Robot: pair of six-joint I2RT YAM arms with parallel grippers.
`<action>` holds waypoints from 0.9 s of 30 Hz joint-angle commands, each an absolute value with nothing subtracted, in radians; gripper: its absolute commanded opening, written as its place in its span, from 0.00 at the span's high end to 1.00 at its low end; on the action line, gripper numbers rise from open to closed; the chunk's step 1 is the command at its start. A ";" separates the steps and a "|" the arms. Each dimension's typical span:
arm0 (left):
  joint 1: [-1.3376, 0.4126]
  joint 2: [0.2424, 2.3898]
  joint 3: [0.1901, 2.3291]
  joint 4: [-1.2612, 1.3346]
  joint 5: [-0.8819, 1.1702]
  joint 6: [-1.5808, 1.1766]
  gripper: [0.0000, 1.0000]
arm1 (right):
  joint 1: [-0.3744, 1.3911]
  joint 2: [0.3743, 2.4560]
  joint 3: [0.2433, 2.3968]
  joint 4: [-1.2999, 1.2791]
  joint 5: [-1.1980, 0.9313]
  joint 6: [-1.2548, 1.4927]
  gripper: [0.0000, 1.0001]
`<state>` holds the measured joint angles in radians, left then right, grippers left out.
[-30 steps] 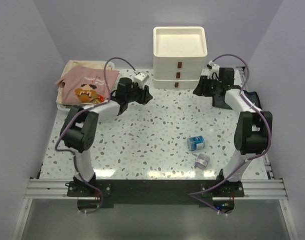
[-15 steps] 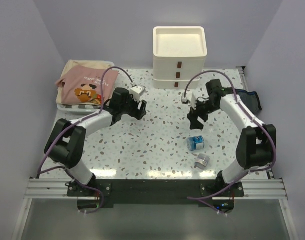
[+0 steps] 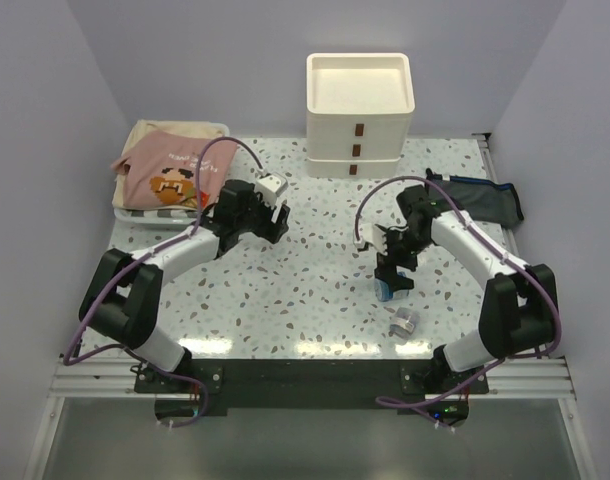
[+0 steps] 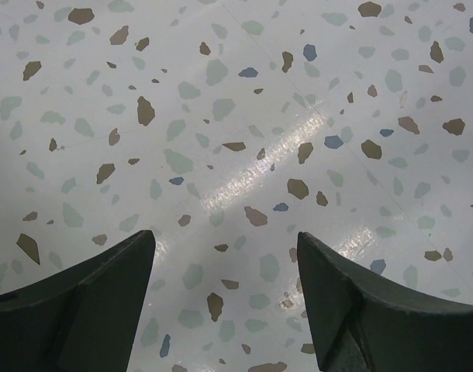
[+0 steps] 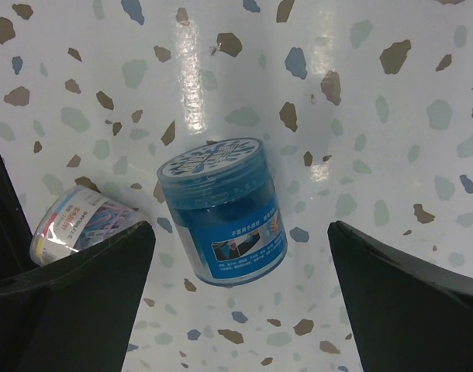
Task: Sort the stationery into containers
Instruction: Pick up the stationery from the center of the board.
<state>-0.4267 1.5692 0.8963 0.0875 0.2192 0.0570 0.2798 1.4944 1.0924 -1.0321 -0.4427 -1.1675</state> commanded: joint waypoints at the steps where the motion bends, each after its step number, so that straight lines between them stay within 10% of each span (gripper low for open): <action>1: -0.428 1.537 0.899 0.127 0.209 0.077 0.21 | 0.287 1.466 1.055 -0.993 -0.387 -1.170 0.01; 27: -0.428 1.560 0.908 0.133 0.206 0.078 0.21 | 0.379 1.678 1.009 -0.904 -0.290 -1.129 0.05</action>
